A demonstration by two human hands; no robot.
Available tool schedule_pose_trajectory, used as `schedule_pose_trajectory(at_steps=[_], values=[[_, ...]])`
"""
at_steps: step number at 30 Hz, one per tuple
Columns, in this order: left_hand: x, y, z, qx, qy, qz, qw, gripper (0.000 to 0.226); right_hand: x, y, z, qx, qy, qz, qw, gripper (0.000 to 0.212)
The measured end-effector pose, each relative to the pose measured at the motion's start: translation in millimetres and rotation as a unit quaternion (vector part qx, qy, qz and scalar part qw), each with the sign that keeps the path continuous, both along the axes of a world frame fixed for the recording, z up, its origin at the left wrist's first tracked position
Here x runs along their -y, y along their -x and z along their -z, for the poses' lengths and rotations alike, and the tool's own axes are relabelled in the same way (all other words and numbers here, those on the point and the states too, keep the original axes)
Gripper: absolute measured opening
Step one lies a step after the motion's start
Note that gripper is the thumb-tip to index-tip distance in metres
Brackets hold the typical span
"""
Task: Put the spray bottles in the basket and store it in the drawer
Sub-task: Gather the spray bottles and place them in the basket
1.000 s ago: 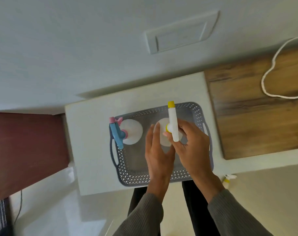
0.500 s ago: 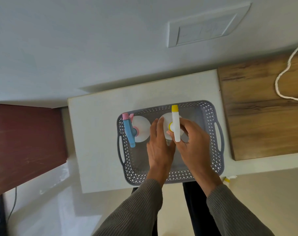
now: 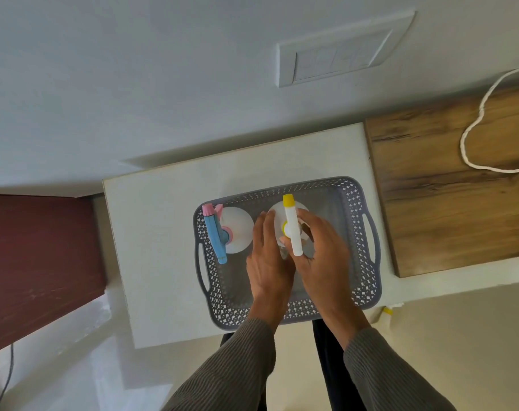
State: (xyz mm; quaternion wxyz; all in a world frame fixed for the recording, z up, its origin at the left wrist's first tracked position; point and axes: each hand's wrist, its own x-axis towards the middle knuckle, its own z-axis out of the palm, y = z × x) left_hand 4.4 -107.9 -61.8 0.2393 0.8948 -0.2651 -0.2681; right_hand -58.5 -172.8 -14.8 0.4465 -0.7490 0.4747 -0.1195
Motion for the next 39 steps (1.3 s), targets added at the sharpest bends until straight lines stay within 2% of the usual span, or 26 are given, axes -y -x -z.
schedule_pose_trajectory(at_steps=[3, 8, 10, 12, 16, 22, 25, 29, 32, 36, 39], values=[[-4, 4, -9, 0.034, -0.01, 0.016, 0.999, 0.078, 0, 3, 0, 0.006, -0.013, 0.022, 1.0, 0.061], [-28, 21, -35, 0.065, -0.043, 0.022, 0.997, 0.085, 0, 17, -7, 0.01, -0.015, 0.046, 0.999, 0.061], [-42, 31, -44, 0.059, -0.031, 0.016, 0.998, 0.076, 1, 28, -13, 0.005, -0.017, 0.057, 0.998, 0.062], [-57, 45, -50, 0.061, 0.003, 0.041, 0.997, 0.057, 3, 43, -17, -0.003, -0.007, 0.065, 0.998, 0.061], [-62, 75, -53, 0.053, 0.086, 0.163, 0.981, 0.041, 14, 87, -29, -0.008, 0.014, 0.112, 0.994, 0.053], [12, 132, -59, 0.014, 0.129, 0.265, 0.956, 0.03, 55, 177, -44, -0.054, 0.055, 0.22, 0.972, 0.044], [79, 172, -66, 0.005, 0.147, 0.298, 0.943, 0.027, 88, 233, -50, -0.057, 0.063, 0.305, 0.948, 0.042], [164, 219, -76, -0.001, 0.139, 0.347, 0.928, 0.035, 134, 287, -53, -0.071, 0.086, 0.38, 0.918, 0.042], [214, 254, -78, 0.0, 0.116, 0.39, 0.913, 0.043, 164, 314, -51, -0.148, 0.098, 0.358, 0.917, 0.049], [262, 310, -73, 0.056, 0.084, 0.47, 0.877, 0.051, 200, 350, -44, -0.337, 0.101, 0.252, 0.901, 0.059], [282, 336, -57, 0.101, 0.056, 0.52, 0.846, 0.053, 221, 371, -39, -0.379, 0.075, 0.216, 0.897, 0.06]])
